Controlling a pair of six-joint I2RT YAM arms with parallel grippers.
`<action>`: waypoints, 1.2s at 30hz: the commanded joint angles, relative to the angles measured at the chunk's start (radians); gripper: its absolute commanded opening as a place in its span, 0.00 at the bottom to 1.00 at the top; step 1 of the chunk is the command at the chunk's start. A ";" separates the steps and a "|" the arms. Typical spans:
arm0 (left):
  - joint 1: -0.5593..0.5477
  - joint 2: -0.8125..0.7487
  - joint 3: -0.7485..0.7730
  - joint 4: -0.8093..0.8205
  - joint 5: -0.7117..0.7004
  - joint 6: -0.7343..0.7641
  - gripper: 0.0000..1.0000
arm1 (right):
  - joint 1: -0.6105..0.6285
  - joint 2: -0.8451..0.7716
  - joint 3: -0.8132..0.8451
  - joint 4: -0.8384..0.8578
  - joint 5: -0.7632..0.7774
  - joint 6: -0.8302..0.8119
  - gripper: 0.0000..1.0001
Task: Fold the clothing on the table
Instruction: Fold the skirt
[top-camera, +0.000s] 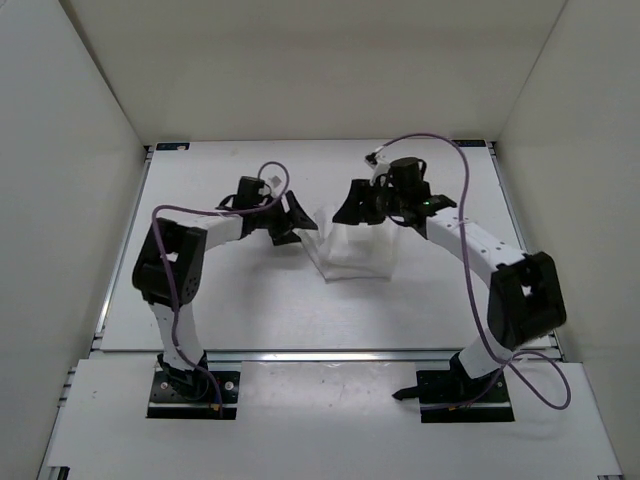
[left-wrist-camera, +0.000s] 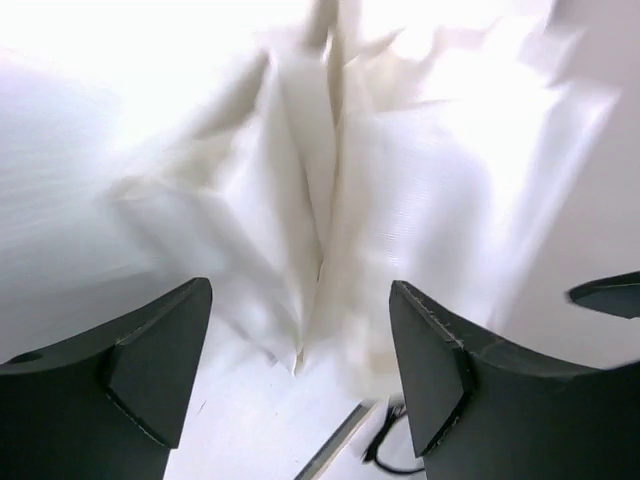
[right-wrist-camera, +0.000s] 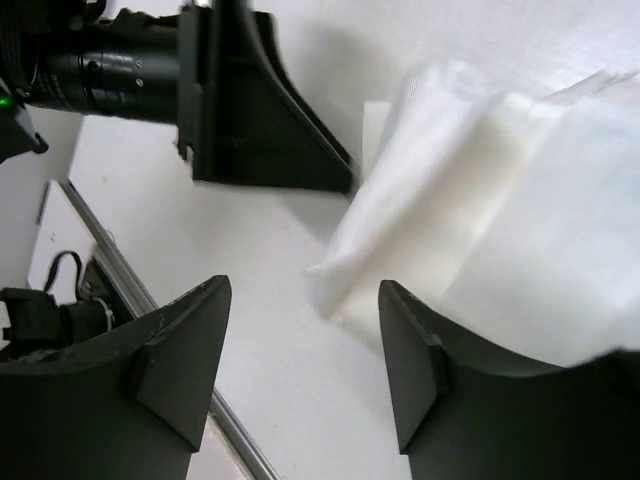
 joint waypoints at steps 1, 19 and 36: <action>0.074 -0.182 -0.030 0.046 -0.013 0.009 0.83 | -0.069 -0.160 -0.049 0.077 0.023 0.033 0.54; -0.230 -0.227 -0.033 0.001 -0.229 0.129 0.00 | -0.199 -0.097 -0.346 0.076 0.065 -0.052 0.00; -0.294 -0.199 -0.084 -0.134 -0.345 0.166 0.05 | -0.276 -0.063 -0.294 0.047 -0.038 -0.090 0.05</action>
